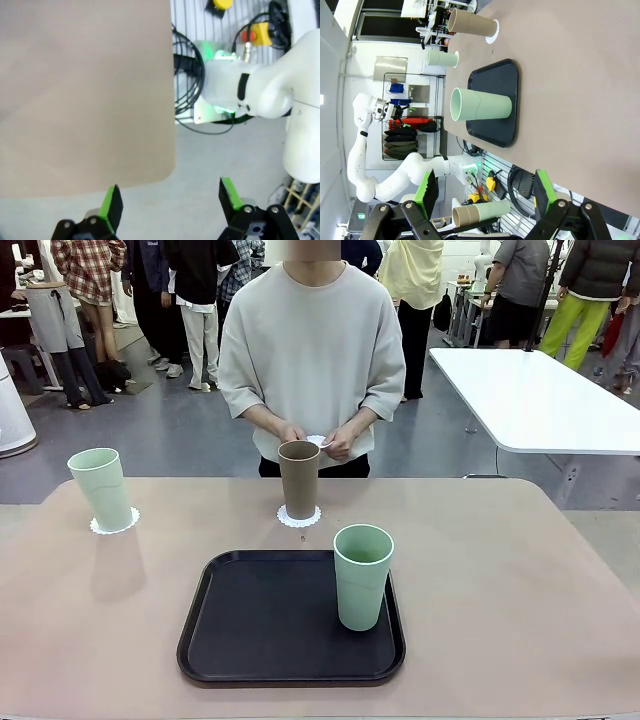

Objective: Place coasters on the table and set cups on them.
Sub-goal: Take one Reusable plastic cup from the Flat Tray and place it on a coaster set by the human.

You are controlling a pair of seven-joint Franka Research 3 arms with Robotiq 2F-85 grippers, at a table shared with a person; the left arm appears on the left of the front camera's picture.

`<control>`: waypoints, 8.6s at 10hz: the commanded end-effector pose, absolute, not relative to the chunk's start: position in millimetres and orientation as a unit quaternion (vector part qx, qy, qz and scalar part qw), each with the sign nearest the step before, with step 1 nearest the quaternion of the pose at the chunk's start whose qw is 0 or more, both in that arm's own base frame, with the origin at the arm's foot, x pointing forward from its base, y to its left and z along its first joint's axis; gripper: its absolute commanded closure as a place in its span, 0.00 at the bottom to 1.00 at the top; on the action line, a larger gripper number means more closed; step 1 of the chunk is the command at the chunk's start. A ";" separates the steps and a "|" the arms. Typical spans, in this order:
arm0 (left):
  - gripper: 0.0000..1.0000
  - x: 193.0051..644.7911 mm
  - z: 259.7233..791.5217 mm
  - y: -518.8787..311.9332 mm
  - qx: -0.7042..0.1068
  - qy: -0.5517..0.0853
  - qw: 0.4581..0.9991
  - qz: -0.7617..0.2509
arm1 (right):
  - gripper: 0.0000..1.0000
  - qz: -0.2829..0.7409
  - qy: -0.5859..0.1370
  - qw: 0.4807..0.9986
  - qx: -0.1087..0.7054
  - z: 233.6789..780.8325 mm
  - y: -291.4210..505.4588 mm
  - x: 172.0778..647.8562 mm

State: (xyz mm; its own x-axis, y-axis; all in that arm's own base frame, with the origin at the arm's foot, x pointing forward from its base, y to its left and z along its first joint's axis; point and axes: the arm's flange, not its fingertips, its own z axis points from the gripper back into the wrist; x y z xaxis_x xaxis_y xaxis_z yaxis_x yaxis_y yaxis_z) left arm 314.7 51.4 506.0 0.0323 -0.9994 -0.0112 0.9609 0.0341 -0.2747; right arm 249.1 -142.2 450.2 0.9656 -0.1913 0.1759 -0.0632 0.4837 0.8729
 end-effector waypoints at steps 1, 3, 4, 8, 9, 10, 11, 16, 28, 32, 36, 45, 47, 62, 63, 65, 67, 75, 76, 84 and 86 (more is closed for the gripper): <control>0.00 339.9 505.2 56.1 -0.213 0.053 0.734 -0.643 | 0.00 -0.034 -0.131 0.847 0.514 449.7 -141.9 250.6; 0.00 343.6 498.6 45.6 -0.376 0.004 0.744 -0.552 | 0.00 -0.034 -0.131 0.847 0.514 449.7 -141.9 250.6; 0.00 344.5 496.8 44.3 -0.420 0.001 0.773 -0.475 | 0.00 -0.034 -0.131 0.847 0.514 449.7 -141.9 250.6; 0.00 354.9 497.8 68.2 -0.445 -0.082 0.837 -0.308 | 0.00 -0.034 -0.131 0.847 0.514 449.7 -141.9 250.6; 0.00 368.3 491.1 86.6 -0.471 -0.092 0.836 -0.267 | 0.00 -0.034 -0.131 0.847 0.514 449.7 -141.9 250.6; 0.00 376.7 473.0 104.6 -0.489 -0.072 0.836 -0.241 | 0.00 -0.034 -0.131 0.847 0.514 449.7 -141.9 250.6; 0.00 382.1 455.7 117.6 -0.506 -0.034 0.832 -0.227 | 0.00 -0.034 -0.131 0.847 0.514 449.7 -141.9 250.6; 0.00 376.0 424.8 222.8 -0.577 -0.028 0.803 -0.148 | 0.00 -0.034 -0.131 0.847 0.514 449.7 -141.9 250.6; 0.00 334.3 407.0 268.0 -0.583 -0.086 0.801 -0.108 | 0.00 -0.034 -0.131 0.847 0.514 449.7 -141.9 250.6; 0.00 334.3 407.0 268.0 -0.583 -0.086 0.801 -0.108 | 0.00 -0.034 -0.131 0.847 0.514 449.7 -141.9 250.6; 0.00 334.3 407.0 268.0 -0.583 -0.086 0.801 -0.108 | 0.00 -0.034 -0.131 0.847 0.514 449.7 -141.9 250.6; 0.00 334.3 407.0 268.0 -0.583 -0.086 0.801 -0.108 | 0.00 0.206 -0.112 0.901 0.365 478.2 -97.9 319.5; 0.00 334.3 407.0 268.0 -0.583 -0.086 0.801 -0.108 | 0.00 0.274 -0.161 0.882 0.347 491.0 -59.5 341.7; 0.00 334.3 407.0 268.0 -0.583 -0.086 0.801 -0.108 | 0.00 0.511 -0.080 0.855 0.050 411.3 33.5 305.3; 0.00 334.3 407.0 268.0 -0.583 -0.086 0.801 -0.108 | 0.00 0.508 -0.106 0.852 0.061 451.2 24.4 349.6; 0.00 334.3 407.0 268.0 -0.583 -0.086 0.801 -0.108 | 0.00 0.508 -0.106 0.852 0.061 451.2 24.4 349.6; 0.00 334.3 407.0 268.0 -0.583 -0.086 0.801 -0.108 | 0.00 0.508 -0.106 0.852 0.061 451.2 24.4 349.6; 0.00 334.3 407.0 268.0 -0.583 -0.086 0.801 -0.108 | 0.00 0.658 -0.093 0.745 0.060 442.6 98.8 355.3; 0.00 334.3 407.0 268.0 -0.583 -0.086 0.801 -0.108 | 0.00 0.661 -0.144 0.727 0.115 439.8 98.0 352.9; 0.00 334.3 407.0 268.0 -0.583 -0.086 0.801 -0.108 | 0.00 0.629 -0.250 0.698 0.235 434.8 101.9 369.0; 0.00 334.3 407.0 268.0 -0.583 -0.086 0.801 -0.108 | 0.00 0.629 -0.250 0.698 0.235 434.8 101.9 369.0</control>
State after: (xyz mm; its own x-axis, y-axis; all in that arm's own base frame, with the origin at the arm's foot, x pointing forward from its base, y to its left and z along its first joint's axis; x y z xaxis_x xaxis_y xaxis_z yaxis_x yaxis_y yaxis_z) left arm 334.1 267.0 404.4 0.9620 -0.0727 0.2633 0.2729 0.2976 -0.9149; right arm 370.1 102.4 429.3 0.0932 0.7589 0.6445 -0.9941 0.1072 0.0175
